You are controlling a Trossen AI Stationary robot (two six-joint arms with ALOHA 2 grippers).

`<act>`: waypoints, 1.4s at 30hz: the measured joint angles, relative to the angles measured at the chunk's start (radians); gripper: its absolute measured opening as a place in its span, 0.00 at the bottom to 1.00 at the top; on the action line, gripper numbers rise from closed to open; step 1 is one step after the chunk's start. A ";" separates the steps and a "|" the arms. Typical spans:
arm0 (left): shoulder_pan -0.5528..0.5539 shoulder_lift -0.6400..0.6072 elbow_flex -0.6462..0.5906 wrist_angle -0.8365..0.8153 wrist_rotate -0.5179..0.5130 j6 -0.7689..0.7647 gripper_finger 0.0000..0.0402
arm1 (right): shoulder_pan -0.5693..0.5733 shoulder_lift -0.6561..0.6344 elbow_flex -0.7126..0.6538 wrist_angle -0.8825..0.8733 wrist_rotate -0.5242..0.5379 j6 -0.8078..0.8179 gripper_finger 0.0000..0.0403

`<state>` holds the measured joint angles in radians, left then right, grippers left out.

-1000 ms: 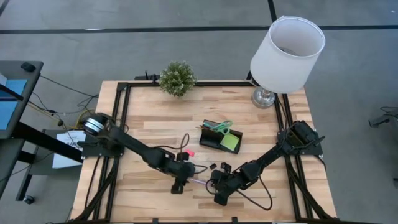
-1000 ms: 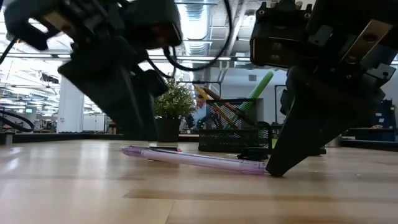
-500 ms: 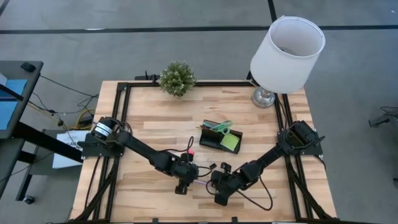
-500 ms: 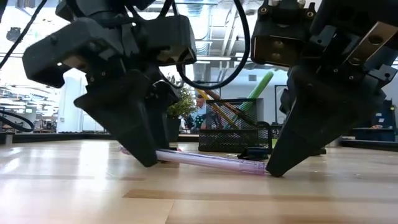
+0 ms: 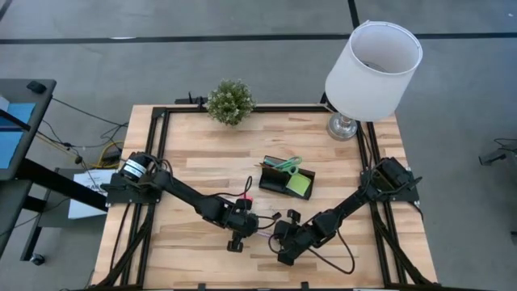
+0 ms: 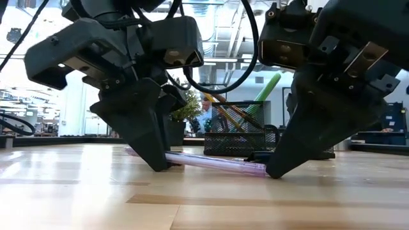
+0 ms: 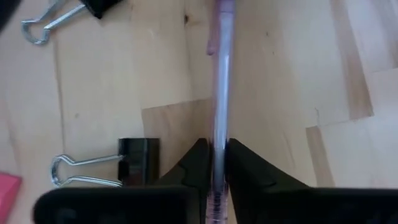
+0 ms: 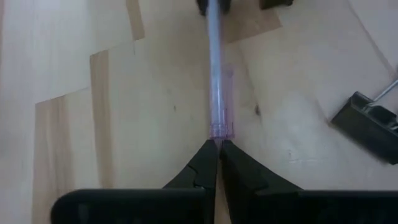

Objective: Pick and place office supplies into organizer
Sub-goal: Put the purple ballpen on the black desk organizer

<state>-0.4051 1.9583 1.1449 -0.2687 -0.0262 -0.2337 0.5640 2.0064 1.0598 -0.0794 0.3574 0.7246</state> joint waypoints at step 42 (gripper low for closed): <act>0.336 0.138 0.867 -1.031 -0.904 0.991 0.06 | 0.111 -0.308 0.585 -1.479 0.216 0.499 0.32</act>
<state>-0.0689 2.0961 2.0117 -1.2998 -0.9300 0.7569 0.6752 1.6985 1.6444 -1.5581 0.5734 1.2232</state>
